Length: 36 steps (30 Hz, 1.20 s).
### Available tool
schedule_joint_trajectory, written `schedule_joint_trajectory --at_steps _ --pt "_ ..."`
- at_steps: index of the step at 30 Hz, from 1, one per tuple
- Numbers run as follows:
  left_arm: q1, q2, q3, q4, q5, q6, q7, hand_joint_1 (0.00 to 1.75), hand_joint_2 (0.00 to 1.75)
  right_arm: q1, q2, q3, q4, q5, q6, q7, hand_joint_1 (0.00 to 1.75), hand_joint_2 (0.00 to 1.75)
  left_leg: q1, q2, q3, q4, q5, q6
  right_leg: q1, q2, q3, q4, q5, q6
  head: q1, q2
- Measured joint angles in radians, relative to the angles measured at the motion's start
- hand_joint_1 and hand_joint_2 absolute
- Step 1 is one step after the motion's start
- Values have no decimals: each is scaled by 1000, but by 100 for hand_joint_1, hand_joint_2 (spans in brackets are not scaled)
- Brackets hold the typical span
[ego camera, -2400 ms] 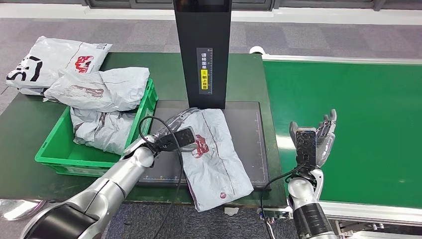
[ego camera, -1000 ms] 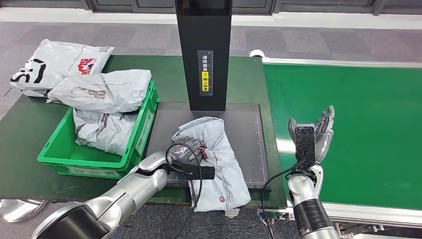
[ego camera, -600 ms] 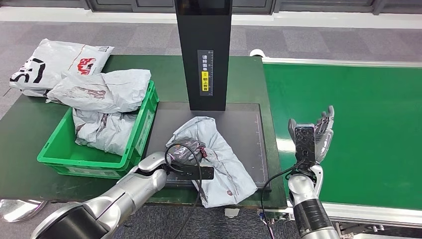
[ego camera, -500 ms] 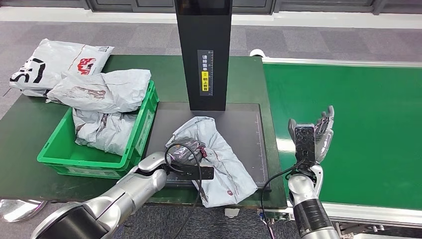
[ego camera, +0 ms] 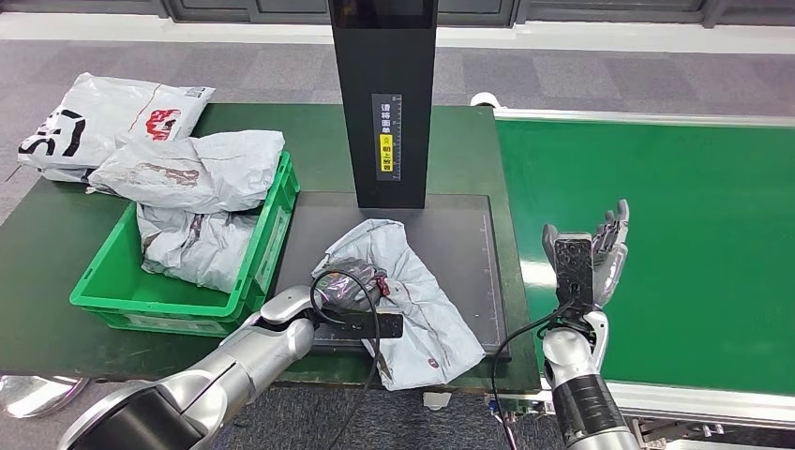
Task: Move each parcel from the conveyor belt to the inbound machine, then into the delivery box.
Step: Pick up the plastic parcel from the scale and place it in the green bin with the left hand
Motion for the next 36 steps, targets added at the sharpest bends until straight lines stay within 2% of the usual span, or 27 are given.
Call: schedule_joint_trajectory --at_steps 12,14,16,18,21,23,27,32,36 --pt "0 0 0 0 0 0 0 175 175 0 0 0 0 0 0 0 0 175 0 0 0 0 0 0 0 0 0 0 0 0 0 0" --pt "4 0 6 -9 -26 28 9 175 175 0 0 0 0 0 -1 0 0 175 0 0 0 0 0 0 0 0 0 0 0 0 0 0" --pt "13 22 46 -79 -115 138 31 175 175 3 0 0 0 0 -8 -2 0 175 0 0 -2 0 1 -1 1 1 -3 1 1 -1 0 0" --pt "-1 62 139 -185 -173 263 53 175 175 11 0 0 0 0 -18 -5 0 175 1 2 -9 1 4 -3 3 2 -10 1 4 -3 0 0" --pt "-56 112 303 -300 -157 304 79 175 175 22 2 0 1 -1 -24 -7 0 175 1 8 -13 0 6 -5 4 7 -16 1 9 -5 0 0" --pt "-68 134 364 -345 -157 314 88 175 175 25 2 0 1 -2 -26 -6 0 175 1 10 -12 0 7 -6 4 8 -16 1 9 -6 0 0" --pt "-62 147 413 -385 -158 346 89 175 175 20 3 0 2 -3 -26 -5 0 175 3 1 -15 -1 9 -6 5 0 -16 1 8 -6 0 0" --pt "-60 155 427 -399 -149 367 94 175 175 19 8 0 3 -4 -26 -5 0 175 3 2 -16 -1 9 -6 4 2 -17 1 8 -6 0 0" --pt "-60 170 428 -400 -198 413 152 175 175 19 9 0 3 -6 -27 -5 0 175 2 2 -16 -1 9 -6 4 2 -18 1 8 -6 0 0"
